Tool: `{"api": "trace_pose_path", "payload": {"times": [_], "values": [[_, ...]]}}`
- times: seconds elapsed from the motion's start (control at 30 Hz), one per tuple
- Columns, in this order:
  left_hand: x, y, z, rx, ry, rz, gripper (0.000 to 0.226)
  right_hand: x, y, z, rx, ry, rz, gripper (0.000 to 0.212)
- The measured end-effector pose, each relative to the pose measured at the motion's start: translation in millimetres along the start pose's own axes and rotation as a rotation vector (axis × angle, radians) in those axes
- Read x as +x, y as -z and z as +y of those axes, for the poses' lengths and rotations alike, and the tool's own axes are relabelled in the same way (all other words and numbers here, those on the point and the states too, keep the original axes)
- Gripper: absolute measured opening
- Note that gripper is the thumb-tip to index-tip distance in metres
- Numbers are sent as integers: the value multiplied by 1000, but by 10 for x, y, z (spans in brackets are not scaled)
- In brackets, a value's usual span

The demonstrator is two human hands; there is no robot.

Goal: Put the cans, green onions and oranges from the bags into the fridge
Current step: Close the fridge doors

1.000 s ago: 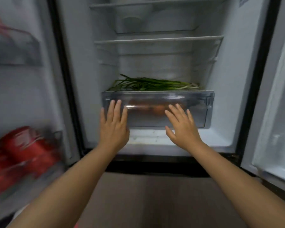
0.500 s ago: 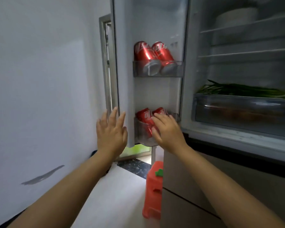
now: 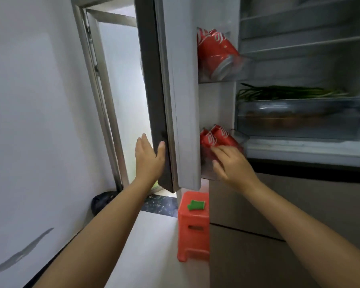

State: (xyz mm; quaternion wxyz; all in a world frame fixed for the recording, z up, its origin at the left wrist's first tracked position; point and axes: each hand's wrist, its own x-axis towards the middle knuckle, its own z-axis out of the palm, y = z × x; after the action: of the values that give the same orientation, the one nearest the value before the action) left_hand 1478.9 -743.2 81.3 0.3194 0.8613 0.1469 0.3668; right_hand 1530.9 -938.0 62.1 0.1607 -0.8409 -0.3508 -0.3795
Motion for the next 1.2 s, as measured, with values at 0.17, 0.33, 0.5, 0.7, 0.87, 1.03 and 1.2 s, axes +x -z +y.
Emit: {"api": "trace_pose_path", "payload": {"times": [0.17, 0.33, 0.5, 0.7, 0.87, 1.03, 1.2], "values": [[-38, -205, 249, -226, -37, -87, 65, -237, 399, 404, 154, -214, -118, 72], [-433, -527, 624, -338, -291, -206, 48, -479, 735, 957, 69, -377, -179, 81], [-626, -1079, 1049, -151, -535, -197, 79, -740, 1235, 1358, -39, -500, -102, 65], [-583, -1981, 1723, -4, -702, -328, 64, -1088, 1584, 2098, -236, -513, -70, 61], [-330, -2773, 2236, 154, -716, -224, 54, -1267, 1724, 2894, -367, -516, -54, 55], [-170, -3192, 2403, 297, -604, -294, 63, -1242, 1575, 3450, -392, -481, -68, 50], [-211, -3128, 2438, 368, -608, -286, 68, -1213, 1483, 3566, -377, -422, -26, 44]]}}
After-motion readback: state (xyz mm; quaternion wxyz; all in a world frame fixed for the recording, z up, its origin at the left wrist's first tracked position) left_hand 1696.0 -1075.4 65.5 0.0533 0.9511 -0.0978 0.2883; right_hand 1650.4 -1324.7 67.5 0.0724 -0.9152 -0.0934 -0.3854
